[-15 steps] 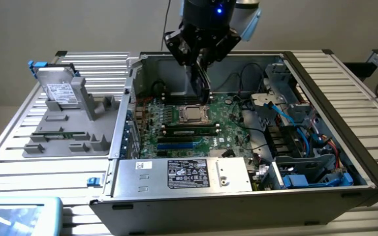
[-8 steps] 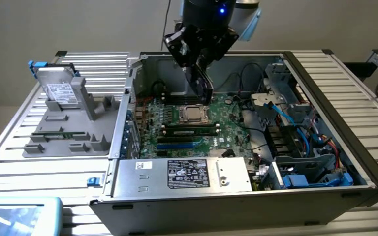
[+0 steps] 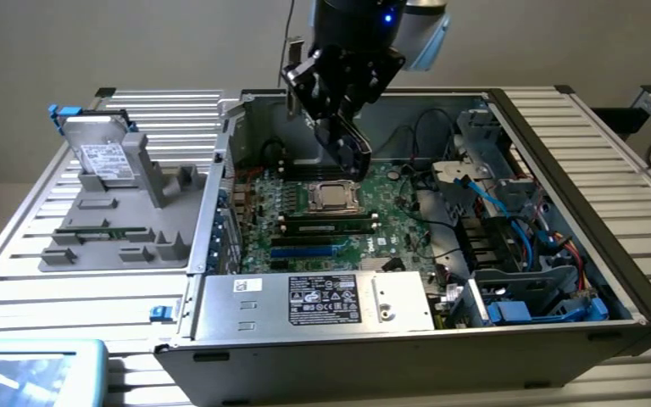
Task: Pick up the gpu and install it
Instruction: 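Insert the gpu into the slot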
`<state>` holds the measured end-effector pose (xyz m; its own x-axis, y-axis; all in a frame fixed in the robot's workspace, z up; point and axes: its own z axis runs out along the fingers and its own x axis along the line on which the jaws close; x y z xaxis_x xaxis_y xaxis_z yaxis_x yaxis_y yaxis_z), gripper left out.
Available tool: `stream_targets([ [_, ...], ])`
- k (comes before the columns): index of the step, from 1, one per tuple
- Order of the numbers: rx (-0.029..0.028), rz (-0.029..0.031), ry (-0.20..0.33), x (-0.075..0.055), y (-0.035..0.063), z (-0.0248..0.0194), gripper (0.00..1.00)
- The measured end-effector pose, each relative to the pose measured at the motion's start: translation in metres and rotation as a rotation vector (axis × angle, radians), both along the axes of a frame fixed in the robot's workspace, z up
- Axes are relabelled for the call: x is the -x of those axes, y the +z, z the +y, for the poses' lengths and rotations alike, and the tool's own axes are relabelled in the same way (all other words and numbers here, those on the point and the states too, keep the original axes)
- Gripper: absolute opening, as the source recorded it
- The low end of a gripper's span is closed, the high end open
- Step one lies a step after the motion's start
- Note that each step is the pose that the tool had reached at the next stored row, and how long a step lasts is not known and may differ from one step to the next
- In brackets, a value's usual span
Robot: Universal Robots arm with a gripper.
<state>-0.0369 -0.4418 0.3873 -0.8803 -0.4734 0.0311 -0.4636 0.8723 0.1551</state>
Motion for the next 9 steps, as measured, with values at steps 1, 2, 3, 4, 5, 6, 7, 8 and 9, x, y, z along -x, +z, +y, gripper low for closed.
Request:
stream_targets([
  [1,0.0,-0.0001,0.018,0.0,-0.0001,0.0,0.29],
  [2,0.0,-0.0002,0.037,0.0,-0.0002,0.0,0.29],
  [3,-0.0001,-0.0003,0.054,0.0,-0.0003,0.0,0.29],
  [4,-0.0001,-0.0004,0.072,0.0,-0.0004,0.0,0.29],
  [5,0.0,-0.0004,0.09,0.0,-0.0005,0.0,0.29],
  [6,-0.0001,-0.0006,0.109,0.0,-0.0006,0.0,0.29],
  [7,-0.0001,-0.0008,0.128,0.0,-0.0008,0.0,0.29],
  [8,-0.0001,-0.001,0.146,0.0,-0.0009,0.0,0.29],
  [9,0.0,-0.0011,0.164,0.0,-0.001,0.0,0.29],
])
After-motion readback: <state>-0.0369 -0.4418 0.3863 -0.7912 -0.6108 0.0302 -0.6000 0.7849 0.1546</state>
